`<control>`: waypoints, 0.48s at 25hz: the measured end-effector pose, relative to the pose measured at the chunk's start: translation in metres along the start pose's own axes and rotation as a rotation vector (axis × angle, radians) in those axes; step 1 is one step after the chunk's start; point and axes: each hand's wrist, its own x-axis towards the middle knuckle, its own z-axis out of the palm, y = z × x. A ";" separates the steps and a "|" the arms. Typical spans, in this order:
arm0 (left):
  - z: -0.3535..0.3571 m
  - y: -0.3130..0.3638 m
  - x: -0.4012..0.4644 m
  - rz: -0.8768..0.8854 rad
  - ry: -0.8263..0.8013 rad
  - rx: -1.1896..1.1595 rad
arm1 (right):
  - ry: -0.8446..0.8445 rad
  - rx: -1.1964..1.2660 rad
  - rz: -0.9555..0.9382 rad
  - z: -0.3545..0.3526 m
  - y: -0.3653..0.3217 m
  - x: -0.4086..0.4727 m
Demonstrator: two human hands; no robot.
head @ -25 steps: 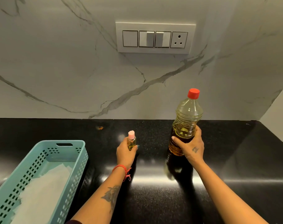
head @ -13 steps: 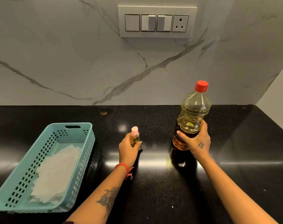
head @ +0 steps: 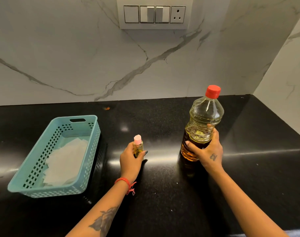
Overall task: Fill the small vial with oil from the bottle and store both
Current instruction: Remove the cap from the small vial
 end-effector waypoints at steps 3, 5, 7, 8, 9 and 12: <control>-0.002 -0.001 -0.007 0.000 0.008 0.001 | 0.006 0.000 -0.002 -0.003 -0.002 -0.009; -0.003 -0.001 -0.009 0.008 0.008 0.006 | 0.008 0.002 -0.010 -0.004 -0.004 -0.011; -0.004 -0.001 -0.010 0.004 -0.001 -0.003 | -0.031 0.017 -0.005 -0.006 -0.004 -0.011; -0.004 0.000 -0.010 0.000 -0.011 -0.012 | -0.056 0.039 0.000 -0.007 -0.004 -0.012; -0.004 0.000 -0.011 -0.002 -0.023 -0.026 | -0.066 0.077 -0.001 -0.010 -0.006 -0.013; -0.006 0.000 -0.014 -0.009 -0.046 -0.066 | 0.117 0.174 -0.092 -0.022 -0.028 -0.020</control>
